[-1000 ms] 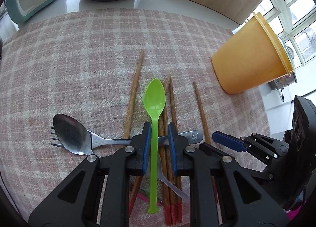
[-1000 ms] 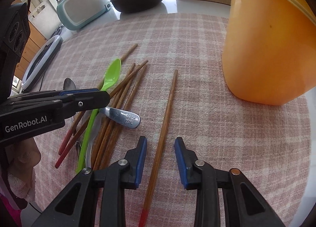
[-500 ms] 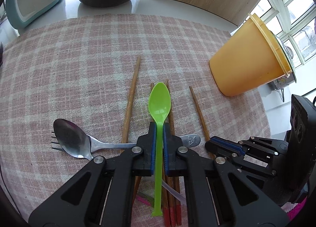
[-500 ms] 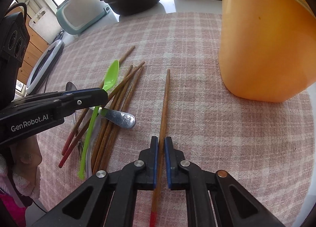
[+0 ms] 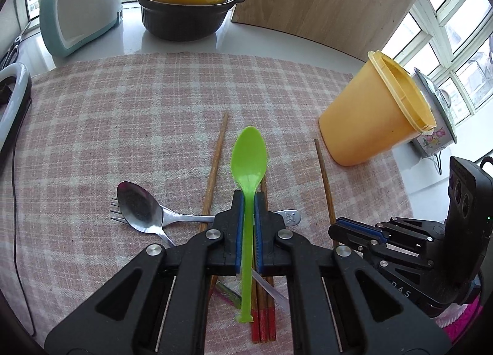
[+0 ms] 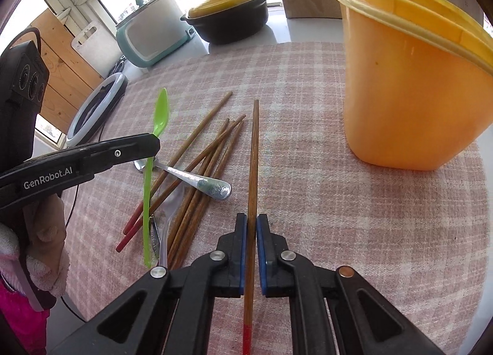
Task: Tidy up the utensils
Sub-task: 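Lift the spoon with the left gripper while the right gripper carries the chopstick into the yellow container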
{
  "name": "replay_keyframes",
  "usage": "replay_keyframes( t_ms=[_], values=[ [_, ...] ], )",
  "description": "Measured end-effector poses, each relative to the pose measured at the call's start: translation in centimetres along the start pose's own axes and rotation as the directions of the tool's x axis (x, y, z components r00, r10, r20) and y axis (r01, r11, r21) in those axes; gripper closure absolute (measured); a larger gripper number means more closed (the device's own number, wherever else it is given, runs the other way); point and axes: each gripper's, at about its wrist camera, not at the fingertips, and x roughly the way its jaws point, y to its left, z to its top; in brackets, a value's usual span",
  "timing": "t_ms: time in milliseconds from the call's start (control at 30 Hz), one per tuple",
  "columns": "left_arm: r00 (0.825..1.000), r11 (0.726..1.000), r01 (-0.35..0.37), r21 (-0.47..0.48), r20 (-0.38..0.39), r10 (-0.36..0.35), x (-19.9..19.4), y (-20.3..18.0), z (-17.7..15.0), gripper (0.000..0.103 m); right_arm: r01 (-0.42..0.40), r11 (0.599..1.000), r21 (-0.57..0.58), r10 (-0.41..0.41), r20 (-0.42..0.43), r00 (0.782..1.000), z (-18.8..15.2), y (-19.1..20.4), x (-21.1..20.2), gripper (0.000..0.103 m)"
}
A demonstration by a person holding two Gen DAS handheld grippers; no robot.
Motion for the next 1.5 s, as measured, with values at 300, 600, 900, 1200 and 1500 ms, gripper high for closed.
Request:
replay_keyframes(
  t_ms=[300, 600, 900, 1200, 1500],
  values=[
    [0.998, 1.000, 0.003, 0.001, 0.069, -0.004, -3.1, -0.9, -0.5, 0.099, -0.022, 0.997, -0.072, 0.027, 0.068, 0.997, 0.3, 1.1, -2.6, 0.099],
    [0.990, 0.999, 0.006, 0.037, 0.140, -0.011, -6.2, -3.0, 0.6, 0.099, -0.013, 0.992, -0.124, 0.036, 0.188, 0.982, 1.2, 2.3, -6.3, 0.100],
    [0.981, 0.997, 0.010, 0.074, 0.193, -0.024, -7.7, -5.0, 2.1, 0.099, 0.012, 0.989, -0.149, 0.030, 0.281, 0.959, 2.2, 2.6, -9.1, 0.100],
    [0.962, 0.994, 0.042, 0.096, 0.266, -0.067, -9.0, -7.7, 5.1, 0.099, 0.001, 0.986, -0.167, 0.062, 0.371, 0.927, 4.2, 2.0, -14.0, 0.100],
    [0.937, 0.993, 0.084, 0.088, 0.331, -0.109, -9.1, -10.3, 8.7, 0.099, -0.039, 0.986, -0.160, 0.106, 0.434, 0.895, 6.8, -0.5, -19.2, 0.100]
  ],
)
